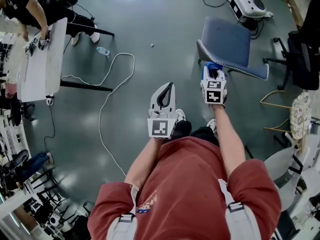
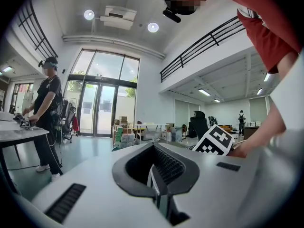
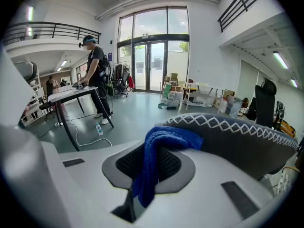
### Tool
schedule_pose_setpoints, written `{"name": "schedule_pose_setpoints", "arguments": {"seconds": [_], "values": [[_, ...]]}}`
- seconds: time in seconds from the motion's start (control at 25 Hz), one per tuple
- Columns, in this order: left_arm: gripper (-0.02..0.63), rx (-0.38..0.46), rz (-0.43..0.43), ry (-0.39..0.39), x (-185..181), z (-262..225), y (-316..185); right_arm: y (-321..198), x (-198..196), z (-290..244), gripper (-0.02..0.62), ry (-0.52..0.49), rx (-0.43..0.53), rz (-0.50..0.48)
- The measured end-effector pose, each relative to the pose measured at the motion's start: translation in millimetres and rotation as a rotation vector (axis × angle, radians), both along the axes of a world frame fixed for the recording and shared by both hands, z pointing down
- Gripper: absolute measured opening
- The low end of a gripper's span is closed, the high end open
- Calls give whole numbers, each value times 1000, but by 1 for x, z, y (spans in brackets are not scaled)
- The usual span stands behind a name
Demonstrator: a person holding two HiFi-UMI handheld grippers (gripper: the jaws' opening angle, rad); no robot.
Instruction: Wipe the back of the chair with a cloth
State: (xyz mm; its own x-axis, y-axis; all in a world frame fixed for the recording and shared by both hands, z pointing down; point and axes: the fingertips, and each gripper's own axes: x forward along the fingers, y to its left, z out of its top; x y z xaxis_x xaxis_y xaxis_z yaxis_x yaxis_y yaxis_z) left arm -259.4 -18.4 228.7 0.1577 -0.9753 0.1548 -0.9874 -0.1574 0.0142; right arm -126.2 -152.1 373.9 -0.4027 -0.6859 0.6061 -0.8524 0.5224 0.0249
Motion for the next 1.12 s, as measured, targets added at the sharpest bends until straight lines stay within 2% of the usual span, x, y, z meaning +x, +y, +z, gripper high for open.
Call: {"name": "schedule_pose_setpoints", "arguments": {"seconds": [0.36,0.52,0.88,1.12], "values": [[14,8,-11,37,15,-21,-8,28,4,-22,62,-27,-9,-56],[14,0,-11,56,31,-25,-14,47,23,-45,63,-52,16,-62],[14,25,86,61,105,-35,-28,86,128,-89,62,-58,80,22],[14,27,147,66,154,-63,-43,85,198,-141,63,-62,157,114]]}}
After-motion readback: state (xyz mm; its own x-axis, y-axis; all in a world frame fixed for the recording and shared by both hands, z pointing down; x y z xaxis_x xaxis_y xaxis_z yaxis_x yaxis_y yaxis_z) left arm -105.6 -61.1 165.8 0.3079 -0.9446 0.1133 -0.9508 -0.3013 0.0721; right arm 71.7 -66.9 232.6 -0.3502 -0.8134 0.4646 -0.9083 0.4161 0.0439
